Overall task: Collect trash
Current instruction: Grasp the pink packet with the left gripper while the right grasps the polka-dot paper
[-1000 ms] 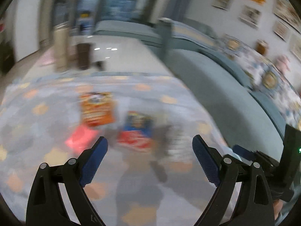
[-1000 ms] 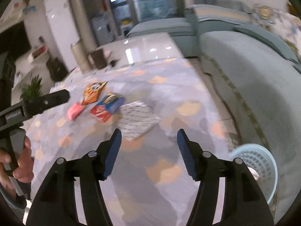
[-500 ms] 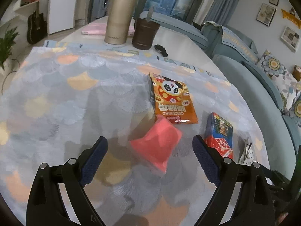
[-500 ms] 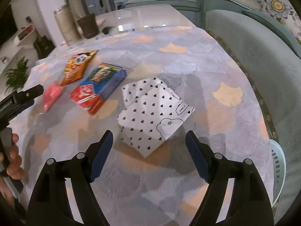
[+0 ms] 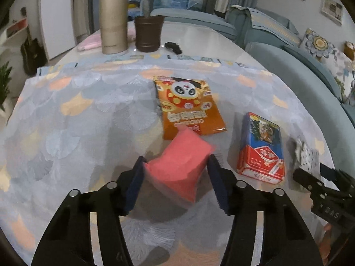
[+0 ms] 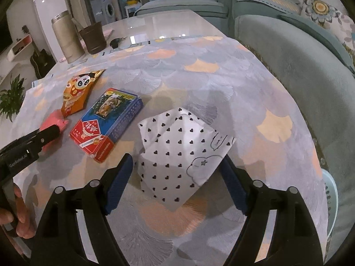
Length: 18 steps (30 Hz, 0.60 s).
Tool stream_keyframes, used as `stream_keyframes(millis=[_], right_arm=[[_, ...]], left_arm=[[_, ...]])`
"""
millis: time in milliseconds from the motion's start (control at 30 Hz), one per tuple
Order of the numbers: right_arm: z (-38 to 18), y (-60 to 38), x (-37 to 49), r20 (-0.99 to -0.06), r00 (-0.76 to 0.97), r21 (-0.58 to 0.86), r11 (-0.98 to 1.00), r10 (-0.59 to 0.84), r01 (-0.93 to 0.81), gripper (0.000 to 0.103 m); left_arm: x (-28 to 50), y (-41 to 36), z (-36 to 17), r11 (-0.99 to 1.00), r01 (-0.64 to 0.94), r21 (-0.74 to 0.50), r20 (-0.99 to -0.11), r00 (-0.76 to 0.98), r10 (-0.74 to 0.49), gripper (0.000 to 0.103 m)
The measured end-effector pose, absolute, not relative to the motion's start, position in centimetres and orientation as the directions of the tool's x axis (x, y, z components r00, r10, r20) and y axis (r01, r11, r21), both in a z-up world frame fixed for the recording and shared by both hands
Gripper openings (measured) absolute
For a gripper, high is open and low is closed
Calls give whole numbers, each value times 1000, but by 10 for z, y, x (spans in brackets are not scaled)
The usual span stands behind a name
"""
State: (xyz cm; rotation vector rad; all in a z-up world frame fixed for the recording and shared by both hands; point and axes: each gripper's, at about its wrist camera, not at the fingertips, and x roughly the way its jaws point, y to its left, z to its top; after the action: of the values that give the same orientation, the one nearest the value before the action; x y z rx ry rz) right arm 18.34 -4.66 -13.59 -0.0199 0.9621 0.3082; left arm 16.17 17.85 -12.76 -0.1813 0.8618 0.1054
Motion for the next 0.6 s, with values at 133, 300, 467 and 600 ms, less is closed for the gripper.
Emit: stream_keyframes(millis=[133,300,467,600], right_arm=[[-134,-39,180,-796,545,103,946,263,-307,34],[-128,-37,168,-764,575,97,934,291,-345,11],[-110,-56,150,-725,601,135,925,336,-354,8],[-89,-85,136,-695,644,139,939,320,-316,8]], left_arm=[[157,170,-124,986,-144,-80,-741,670,38,50],[139,163,-115,989,-113,-95,-709,705,13,49],[118,153,-87,972,1,-235,-647,746,-157,49],[104,127,-51,953,103,-285,-580,773,-257,49]])
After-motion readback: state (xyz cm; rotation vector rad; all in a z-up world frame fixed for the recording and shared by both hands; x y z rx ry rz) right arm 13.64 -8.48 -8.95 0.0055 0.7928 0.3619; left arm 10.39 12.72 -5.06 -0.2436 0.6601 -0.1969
